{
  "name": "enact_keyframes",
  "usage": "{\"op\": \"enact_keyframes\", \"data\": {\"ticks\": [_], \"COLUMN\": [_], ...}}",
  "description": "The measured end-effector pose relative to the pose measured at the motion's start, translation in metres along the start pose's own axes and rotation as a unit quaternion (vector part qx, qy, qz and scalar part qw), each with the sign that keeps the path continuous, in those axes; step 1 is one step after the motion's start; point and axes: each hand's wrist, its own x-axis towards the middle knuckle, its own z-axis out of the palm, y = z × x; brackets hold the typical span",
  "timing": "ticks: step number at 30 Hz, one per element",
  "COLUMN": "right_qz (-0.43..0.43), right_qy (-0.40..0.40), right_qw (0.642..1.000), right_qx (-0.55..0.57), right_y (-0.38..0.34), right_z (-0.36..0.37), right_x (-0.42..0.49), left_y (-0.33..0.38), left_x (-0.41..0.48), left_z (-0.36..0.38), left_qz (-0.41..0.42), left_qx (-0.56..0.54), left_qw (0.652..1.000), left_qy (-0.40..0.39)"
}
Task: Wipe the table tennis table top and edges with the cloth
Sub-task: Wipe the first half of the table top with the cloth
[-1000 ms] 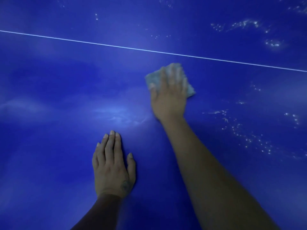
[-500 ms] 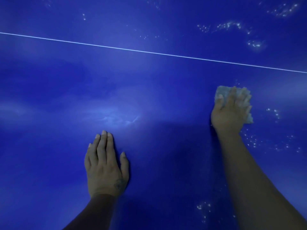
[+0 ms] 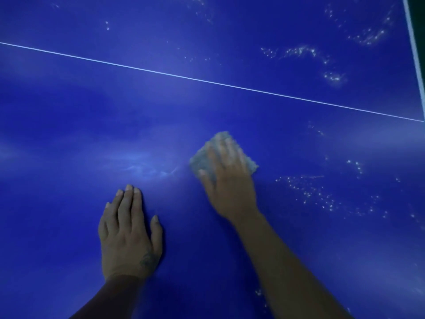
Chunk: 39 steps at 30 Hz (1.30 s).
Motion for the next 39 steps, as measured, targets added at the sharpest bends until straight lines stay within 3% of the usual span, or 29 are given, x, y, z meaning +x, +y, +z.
{"op": "enact_keyframes", "data": {"ticks": [5,9,12,16,19,21,25,28,30,33,35,39], "right_qz": [0.279,0.372,0.332,0.174,0.077,0.082,0.264,0.358,0.331,0.166,0.097,0.085], "right_qy": [0.052,0.074,0.092,0.059,0.022,0.02,0.049,0.049,0.042,0.032,0.019,0.001], "right_qw": [0.959,0.925,0.939,0.983,0.997,0.996,0.963,0.932,0.943,0.986,0.995,0.996], "right_qx": [-0.013,0.011,0.008,0.0,-0.012,-0.013,-0.017,-0.008,0.0,-0.002,0.0,-0.022], "right_y": [0.096,0.073,0.012,-0.065,-0.063,-0.038,-0.007,-0.027,-0.054,-0.095,-0.102,-0.046], "right_z": [-0.029,-0.022,-0.005,0.02,0.02,0.014,0.003,0.006,0.012,0.022,0.025,0.008], "right_x": [-0.014,-0.016,-0.025,-0.065,-0.081,-0.073,-0.036,-0.003,0.012,0.003,-0.023,-0.069], "left_y": [-0.001,-0.003,-0.002,-0.003,-0.002,-0.001,-0.001,-0.001,-0.001,0.0,-0.001,-0.002], "left_x": [0.0,0.0,0.0,-0.001,0.001,0.002,0.002,0.002,0.002,0.004,0.003,0.003], "left_z": [0.002,0.004,0.004,0.004,0.003,0.002,0.0,0.0,-0.001,-0.003,-0.003,-0.001], "left_qz": [0.007,0.012,0.015,0.016,0.012,0.012,0.017,0.017,0.016,0.019,0.024,0.023], "left_qx": [-0.004,-0.001,-0.001,-0.008,-0.011,-0.012,-0.01,-0.005,-0.007,-0.01,-0.01,-0.015], "left_qw": [1.0,1.0,1.0,1.0,1.0,1.0,1.0,1.0,1.0,1.0,1.0,1.0], "left_qy": [0.006,0.009,0.011,0.019,0.016,0.016,0.006,0.003,-0.002,-0.004,-0.001,0.004]}}
